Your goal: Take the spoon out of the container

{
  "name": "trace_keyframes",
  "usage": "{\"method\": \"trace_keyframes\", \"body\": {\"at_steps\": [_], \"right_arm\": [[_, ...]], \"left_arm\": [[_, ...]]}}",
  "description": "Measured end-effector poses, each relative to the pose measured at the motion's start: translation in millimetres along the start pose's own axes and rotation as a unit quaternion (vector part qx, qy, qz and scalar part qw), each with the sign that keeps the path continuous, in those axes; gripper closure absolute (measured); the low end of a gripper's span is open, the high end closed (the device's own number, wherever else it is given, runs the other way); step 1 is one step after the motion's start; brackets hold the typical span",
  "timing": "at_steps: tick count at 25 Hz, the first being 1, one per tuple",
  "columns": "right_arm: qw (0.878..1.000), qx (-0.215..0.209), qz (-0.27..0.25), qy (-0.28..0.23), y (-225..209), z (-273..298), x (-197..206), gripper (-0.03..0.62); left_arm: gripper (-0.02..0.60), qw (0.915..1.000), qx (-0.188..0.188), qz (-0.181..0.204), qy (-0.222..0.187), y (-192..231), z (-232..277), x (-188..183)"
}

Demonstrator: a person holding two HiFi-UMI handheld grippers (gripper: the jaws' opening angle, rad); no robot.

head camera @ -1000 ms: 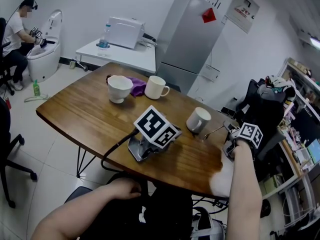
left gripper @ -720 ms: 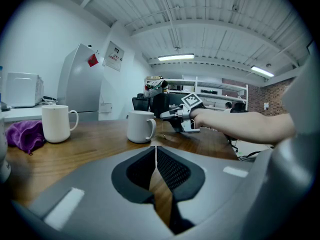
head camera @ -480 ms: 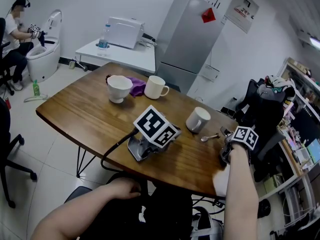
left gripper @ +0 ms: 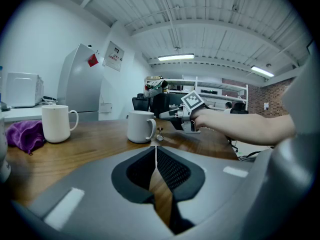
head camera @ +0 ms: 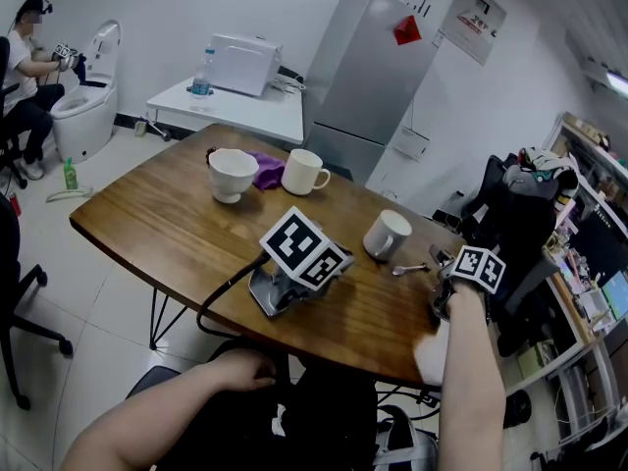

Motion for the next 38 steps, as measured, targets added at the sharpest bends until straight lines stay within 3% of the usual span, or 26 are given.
{"method": "trace_keyframes", "body": {"at_steps": [7,11,25,31,38], "right_arm": [[0.999,-0.013,-0.039,-0.003,15.6,-5.7,0.7,0.459],[0.997,-0.037,-0.072,-0.008,33.8,-10.8,7.6,0.507],[0.976,-0.1,-0.192,-0.019,108.1,-33.2,46.3,0.545],[0.973,-0.107,-0.203,-0.014,114.0,-32.4,62.3,0.557],[0.979,-0.104,-0.17,-0.034,104.9,-43.1,66.1,0.592]], "left_arm": [[0.569,1.0,0.0,0.0,0.0,0.6,0.1,0.0],[0.569,1.0,0.0,0.0,0.0,1.3,0.3,1.2],[0.569,1.0,0.0,0.0,0.0,1.2,-0.6,0.2],[0.569,1.0,0.0,-0.001,0.001,1.6,0.3,0.6],[0.569,1.0,0.0,0.0,0.0,1.4,-0.9,1.2]]}}
Point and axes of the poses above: the fingertips, and each gripper's own axes: z forward along the fingers, y to its left, x out of its underside, the point moved 7 cm from there along -z, backward along the fingers, and after that the axes turned 11 degrees about y, right-handed, at the moved point
